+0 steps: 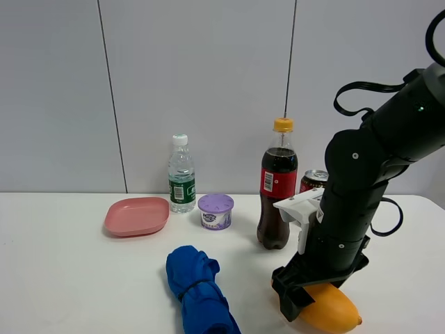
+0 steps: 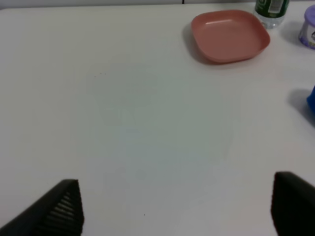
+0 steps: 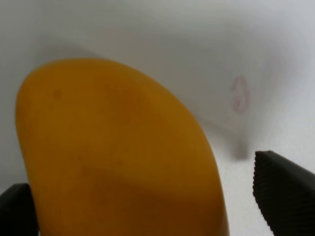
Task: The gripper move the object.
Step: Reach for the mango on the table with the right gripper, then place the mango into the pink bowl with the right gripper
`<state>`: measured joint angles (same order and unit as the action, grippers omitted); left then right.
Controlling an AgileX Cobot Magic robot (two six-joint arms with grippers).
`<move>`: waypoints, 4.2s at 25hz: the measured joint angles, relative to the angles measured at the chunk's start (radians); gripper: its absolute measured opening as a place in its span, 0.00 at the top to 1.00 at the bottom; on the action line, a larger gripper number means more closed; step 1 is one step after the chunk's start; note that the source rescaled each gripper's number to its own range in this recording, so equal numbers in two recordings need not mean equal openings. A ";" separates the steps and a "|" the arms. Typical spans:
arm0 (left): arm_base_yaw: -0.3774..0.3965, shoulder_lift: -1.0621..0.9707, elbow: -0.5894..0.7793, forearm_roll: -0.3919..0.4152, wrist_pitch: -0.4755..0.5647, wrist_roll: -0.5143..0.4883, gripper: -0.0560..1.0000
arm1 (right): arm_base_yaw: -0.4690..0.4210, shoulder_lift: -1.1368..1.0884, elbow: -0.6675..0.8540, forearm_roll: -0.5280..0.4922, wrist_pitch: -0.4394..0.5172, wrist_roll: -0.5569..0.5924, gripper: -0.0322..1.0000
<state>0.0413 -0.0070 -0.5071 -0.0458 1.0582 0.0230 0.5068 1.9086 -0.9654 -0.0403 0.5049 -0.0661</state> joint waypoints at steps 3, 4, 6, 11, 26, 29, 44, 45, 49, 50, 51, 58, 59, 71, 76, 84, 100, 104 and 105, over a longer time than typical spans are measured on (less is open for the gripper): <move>0.000 0.000 0.000 0.000 0.000 0.000 0.00 | 0.000 0.000 0.000 0.000 -0.001 0.000 0.29; 0.000 0.000 0.000 0.000 0.000 0.000 0.00 | 0.000 0.000 0.000 0.000 -0.002 0.000 0.29; 0.000 0.000 0.000 0.000 0.000 0.000 0.00 | 0.000 0.001 0.000 0.000 -0.002 0.000 0.29; 0.000 0.000 0.000 0.000 0.000 0.000 0.00 | 0.000 0.018 0.000 0.000 -0.005 0.000 0.29; 0.000 0.000 0.000 0.000 0.000 0.000 0.00 | 0.000 0.027 -0.001 0.000 0.010 0.000 0.97; 0.000 0.000 0.000 0.000 0.000 0.000 0.00 | 0.006 0.001 -0.001 0.000 0.050 0.000 0.97; 0.000 0.000 0.000 0.000 0.000 0.000 0.00 | 0.230 -0.472 -0.065 0.057 0.215 -0.011 0.97; 0.000 0.000 0.000 0.000 0.000 0.000 0.00 | 0.239 -0.479 -0.097 0.057 0.205 -0.011 0.97; 0.000 0.000 0.000 0.000 0.000 0.000 0.00 | 0.249 -0.432 -0.248 0.030 0.168 -0.026 0.97; 0.000 0.000 0.000 0.000 0.000 0.000 0.00 | 0.249 -0.400 -0.287 0.015 0.165 -0.042 0.97; 0.000 0.000 0.000 0.000 0.000 0.000 0.00 | 0.249 -0.362 -0.334 0.003 0.165 -0.066 0.97; 0.000 0.000 0.000 0.000 0.000 0.000 0.00 | 0.291 -0.012 -0.670 -0.052 0.133 -0.301 0.97; 0.000 0.000 0.000 0.000 0.000 0.000 0.00 | 0.297 0.042 -0.719 -0.052 0.121 -0.342 0.97; 0.000 0.000 0.000 0.000 0.000 0.000 0.00 | 0.305 0.484 -1.026 -0.156 -0.179 -0.550 0.97; 0.000 0.000 0.000 0.000 0.000 0.000 0.00 | 0.280 0.570 -1.028 -0.220 -0.327 -0.550 0.97; 0.000 0.000 0.000 0.000 0.000 0.000 0.00 | 0.260 0.636 -1.029 -0.261 -0.458 -0.550 0.97; 0.000 0.000 0.000 0.000 0.000 0.000 0.00 | 0.237 0.693 -1.037 -0.235 -0.557 -0.579 0.97; 0.000 0.000 0.000 0.000 0.000 0.000 0.00 | 0.233 0.697 -1.037 -0.235 -0.558 -0.579 0.97; 0.000 0.000 0.000 0.000 0.000 0.000 0.00 | 0.232 0.698 -1.037 -0.235 -0.559 -0.579 0.97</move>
<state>0.0413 -0.0070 -0.5071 -0.0458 1.0582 0.0230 0.7383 2.6070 -2.0024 -0.2753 -0.0542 -0.6447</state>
